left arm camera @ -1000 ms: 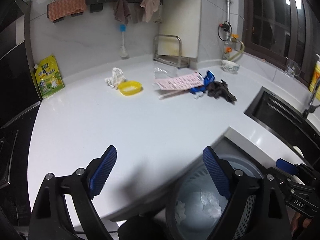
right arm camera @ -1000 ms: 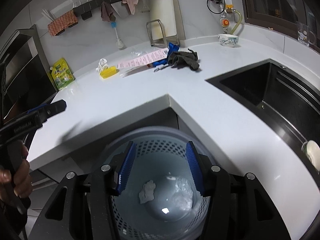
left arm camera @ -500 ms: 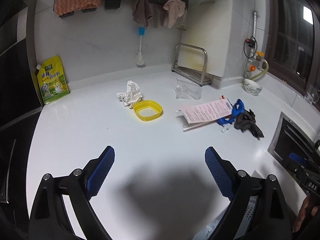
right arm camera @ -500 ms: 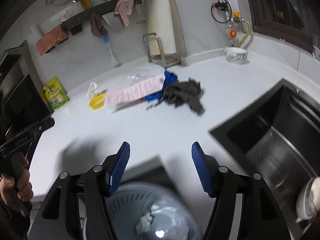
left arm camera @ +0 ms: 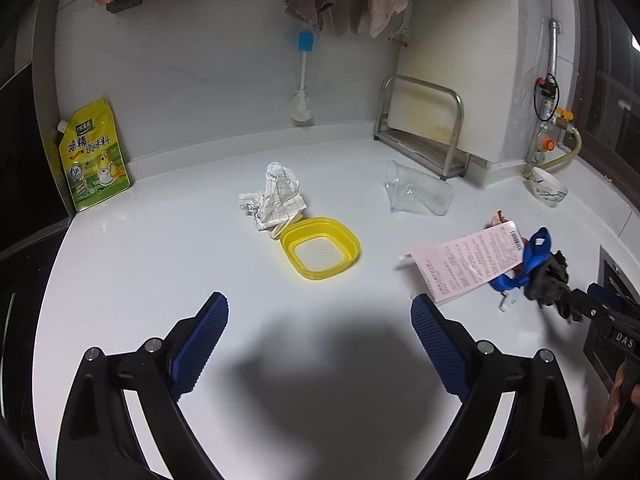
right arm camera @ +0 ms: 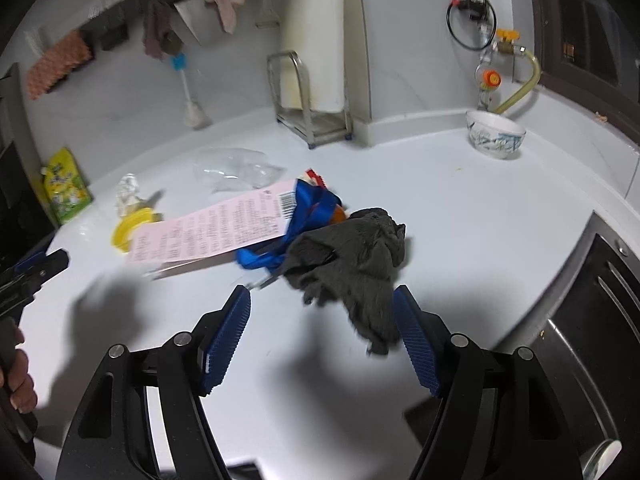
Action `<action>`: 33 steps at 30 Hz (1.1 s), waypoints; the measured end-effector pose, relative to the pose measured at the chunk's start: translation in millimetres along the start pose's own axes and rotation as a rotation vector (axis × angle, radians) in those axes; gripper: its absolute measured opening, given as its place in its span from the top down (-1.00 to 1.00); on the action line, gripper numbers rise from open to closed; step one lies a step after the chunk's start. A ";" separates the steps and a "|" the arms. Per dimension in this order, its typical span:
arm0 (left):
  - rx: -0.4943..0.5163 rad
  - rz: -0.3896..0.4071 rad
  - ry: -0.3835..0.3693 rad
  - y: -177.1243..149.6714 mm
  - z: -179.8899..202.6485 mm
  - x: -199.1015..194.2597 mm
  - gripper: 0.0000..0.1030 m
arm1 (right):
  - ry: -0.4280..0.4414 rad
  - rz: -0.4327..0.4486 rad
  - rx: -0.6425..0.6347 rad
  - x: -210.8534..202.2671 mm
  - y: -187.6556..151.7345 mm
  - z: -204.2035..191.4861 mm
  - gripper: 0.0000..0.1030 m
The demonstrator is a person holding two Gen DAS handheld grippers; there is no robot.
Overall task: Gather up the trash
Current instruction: 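Reach the right tool to the dark grey cloth and grasp it, then lift the grey cloth with the right tool while the left tool grasps the yellow lid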
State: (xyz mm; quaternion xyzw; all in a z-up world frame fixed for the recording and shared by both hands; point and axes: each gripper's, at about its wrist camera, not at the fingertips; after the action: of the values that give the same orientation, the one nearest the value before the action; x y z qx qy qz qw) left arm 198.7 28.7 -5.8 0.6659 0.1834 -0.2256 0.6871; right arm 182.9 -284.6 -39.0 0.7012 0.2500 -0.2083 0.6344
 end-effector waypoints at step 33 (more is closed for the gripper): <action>-0.100 -0.131 0.038 13.3 -3.8 77.5 -0.77 | 0.012 -0.130 0.061 47.6 5.1 30.4 0.57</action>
State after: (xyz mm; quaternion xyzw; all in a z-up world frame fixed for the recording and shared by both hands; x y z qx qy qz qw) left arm 270.7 27.6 -37.7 0.6216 0.2509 -0.2480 0.6994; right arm 224.3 -311.0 -67.2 0.7037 0.2923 -0.2522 0.5965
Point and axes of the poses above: each gripper's, at about its wrist camera, not at the fingertips, and x roughly the way its jaws point, z to its right, y to its top, and after that the axes turned 6 degrees about z, right-handed
